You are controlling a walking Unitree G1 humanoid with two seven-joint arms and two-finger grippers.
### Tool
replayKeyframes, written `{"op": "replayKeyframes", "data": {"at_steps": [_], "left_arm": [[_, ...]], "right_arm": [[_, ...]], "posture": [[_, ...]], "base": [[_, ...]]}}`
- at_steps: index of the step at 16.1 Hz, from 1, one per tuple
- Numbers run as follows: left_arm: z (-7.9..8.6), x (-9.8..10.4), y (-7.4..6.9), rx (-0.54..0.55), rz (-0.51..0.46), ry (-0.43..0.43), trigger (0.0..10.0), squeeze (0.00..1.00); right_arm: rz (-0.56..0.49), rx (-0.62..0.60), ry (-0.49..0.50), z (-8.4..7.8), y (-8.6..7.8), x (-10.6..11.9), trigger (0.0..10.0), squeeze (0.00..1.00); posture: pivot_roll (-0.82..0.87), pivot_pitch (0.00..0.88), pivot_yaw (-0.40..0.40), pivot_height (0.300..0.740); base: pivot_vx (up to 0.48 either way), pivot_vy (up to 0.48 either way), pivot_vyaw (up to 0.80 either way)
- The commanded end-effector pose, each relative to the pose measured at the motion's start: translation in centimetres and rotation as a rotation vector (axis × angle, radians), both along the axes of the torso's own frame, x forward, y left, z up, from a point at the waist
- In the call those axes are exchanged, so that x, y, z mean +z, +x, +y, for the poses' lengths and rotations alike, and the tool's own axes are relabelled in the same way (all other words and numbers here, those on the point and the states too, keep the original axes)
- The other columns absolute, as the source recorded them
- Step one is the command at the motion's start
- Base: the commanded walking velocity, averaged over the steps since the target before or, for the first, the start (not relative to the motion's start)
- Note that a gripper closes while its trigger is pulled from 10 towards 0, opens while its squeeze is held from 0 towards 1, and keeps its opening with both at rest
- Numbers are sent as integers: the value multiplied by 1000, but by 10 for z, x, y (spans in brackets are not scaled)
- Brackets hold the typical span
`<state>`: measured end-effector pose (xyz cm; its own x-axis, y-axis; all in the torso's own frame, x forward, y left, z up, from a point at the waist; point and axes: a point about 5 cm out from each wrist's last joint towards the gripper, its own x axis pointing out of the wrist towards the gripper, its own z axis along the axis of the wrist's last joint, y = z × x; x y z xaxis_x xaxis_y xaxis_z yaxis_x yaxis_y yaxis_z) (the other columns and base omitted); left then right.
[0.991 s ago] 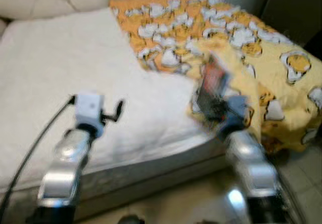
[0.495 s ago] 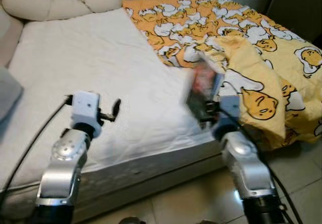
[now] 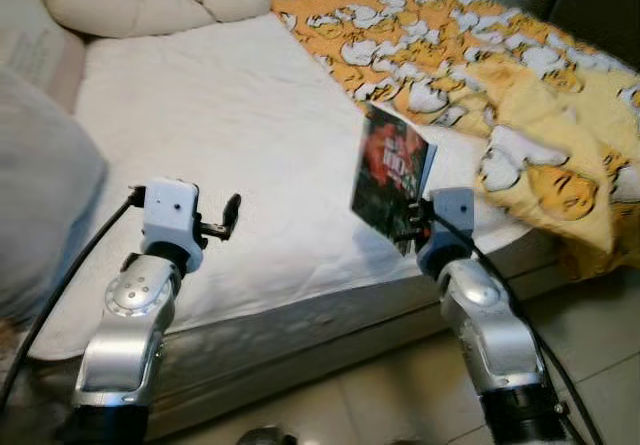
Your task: Clean up the room
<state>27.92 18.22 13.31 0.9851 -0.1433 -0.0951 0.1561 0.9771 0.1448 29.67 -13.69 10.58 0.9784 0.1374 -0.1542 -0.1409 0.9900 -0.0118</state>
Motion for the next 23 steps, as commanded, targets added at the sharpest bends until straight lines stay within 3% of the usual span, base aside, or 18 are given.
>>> {"op": "replayKeyframes", "data": {"at_steps": [1,10,19,23], "left_arm": [[-1,2,1,-1,-6,8,10000,0],[-1,9,5,11,-61,33,10000,0],[-1,9,7,18,-68,26,10000,0],[-2,9,8,6,-67,24,10000,0]], "right_arm": [[-54,-21,5,-4,3,11,10000,0],[-53,7,-12,0,5,12,10000,0],[-50,6,-19,-1,6,11,10000,0],[-48,2,-24,-1,7,10,10000,0]], "posture": [[28,0,30,740],[29,0,28,740],[31,0,28,740],[31,0,28,740]], "base": [[0,405,0],[0,80,0],[297,0,800],[314,0,139]]}}
